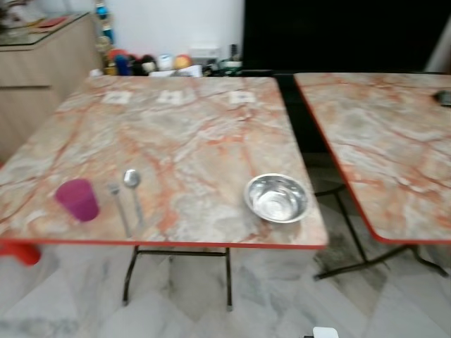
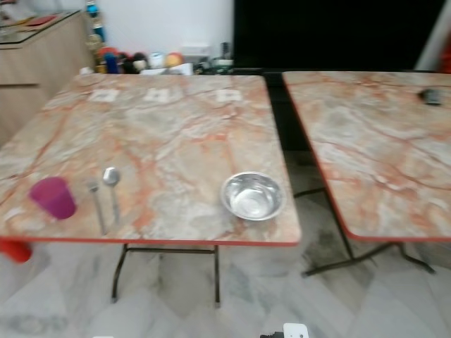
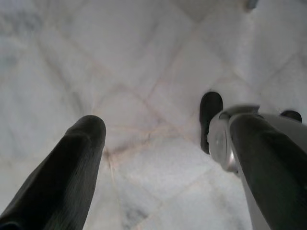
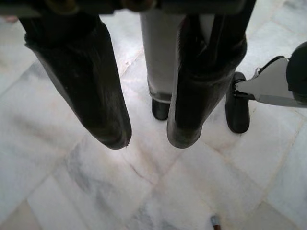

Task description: Setting the table

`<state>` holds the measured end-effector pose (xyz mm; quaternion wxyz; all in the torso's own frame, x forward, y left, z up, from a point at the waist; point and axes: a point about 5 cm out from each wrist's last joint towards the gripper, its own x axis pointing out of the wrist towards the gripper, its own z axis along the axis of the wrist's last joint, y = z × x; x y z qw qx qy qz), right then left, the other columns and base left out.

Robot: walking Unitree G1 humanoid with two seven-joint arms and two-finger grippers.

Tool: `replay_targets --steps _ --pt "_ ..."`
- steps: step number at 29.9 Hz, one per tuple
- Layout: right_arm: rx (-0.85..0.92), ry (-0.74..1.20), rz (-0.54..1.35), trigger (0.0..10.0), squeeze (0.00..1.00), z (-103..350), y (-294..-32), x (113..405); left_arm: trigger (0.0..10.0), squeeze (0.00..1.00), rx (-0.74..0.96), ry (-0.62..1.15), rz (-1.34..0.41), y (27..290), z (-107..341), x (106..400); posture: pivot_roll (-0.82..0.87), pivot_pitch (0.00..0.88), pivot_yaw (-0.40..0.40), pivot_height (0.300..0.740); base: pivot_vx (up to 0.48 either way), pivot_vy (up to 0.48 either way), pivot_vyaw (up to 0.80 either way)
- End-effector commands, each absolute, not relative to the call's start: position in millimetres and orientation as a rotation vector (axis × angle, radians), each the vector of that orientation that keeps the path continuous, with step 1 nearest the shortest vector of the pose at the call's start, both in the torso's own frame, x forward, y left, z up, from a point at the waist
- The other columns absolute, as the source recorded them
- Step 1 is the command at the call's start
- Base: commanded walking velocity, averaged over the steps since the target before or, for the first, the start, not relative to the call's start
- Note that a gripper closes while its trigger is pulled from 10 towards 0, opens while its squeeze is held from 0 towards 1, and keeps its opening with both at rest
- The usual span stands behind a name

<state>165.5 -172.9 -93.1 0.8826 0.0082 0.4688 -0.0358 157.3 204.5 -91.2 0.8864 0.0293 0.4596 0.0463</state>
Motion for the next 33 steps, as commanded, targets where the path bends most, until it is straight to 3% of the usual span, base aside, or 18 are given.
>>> replay_targets --steps 1,6,13,25,33 --pt "0.025 0.974 -0.080 10.0 0.00 -93.5 -172.2 164.4 10.0 0.00 0.063 0.986 0.098 206.6 -94.2 149.7 -0.02 0.070 0.013 0.740 0.000 0.000 0.65" --pt "0.030 0.974 -0.081 10.0 0.00 -93.6 -172.0 164.2 10.0 0.00 0.065 0.987 0.097 207.0 -94.3 149.4 -0.03 0.070 0.014 0.740 0.000 0.000 0.55" --pt "0.067 0.953 -0.136 10.0 0.00 -93.3 -173.4 163.4 10.0 0.00 0.067 0.986 0.089 206.8 -94.3 149.1 -0.03 0.062 0.014 0.740 0.000 0.000 0.00" --pt "0.180 0.809 -0.420 10.0 0.00 -88.7 -182.7 159.7 10.0 0.00 0.077 0.996 0.080 207.2 -95.9 144.5 -0.03 0.039 -0.002 0.740 0.000 0.000 0.00" --pt "0.200 0.740 -0.443 10.0 0.00 -85.3 -184.2 160.7 10.0 0.00 0.082 1.000 0.072 206.9 -96.5 142.6 -0.04 0.032 -0.006 0.740 0.000 0.000 0.00"
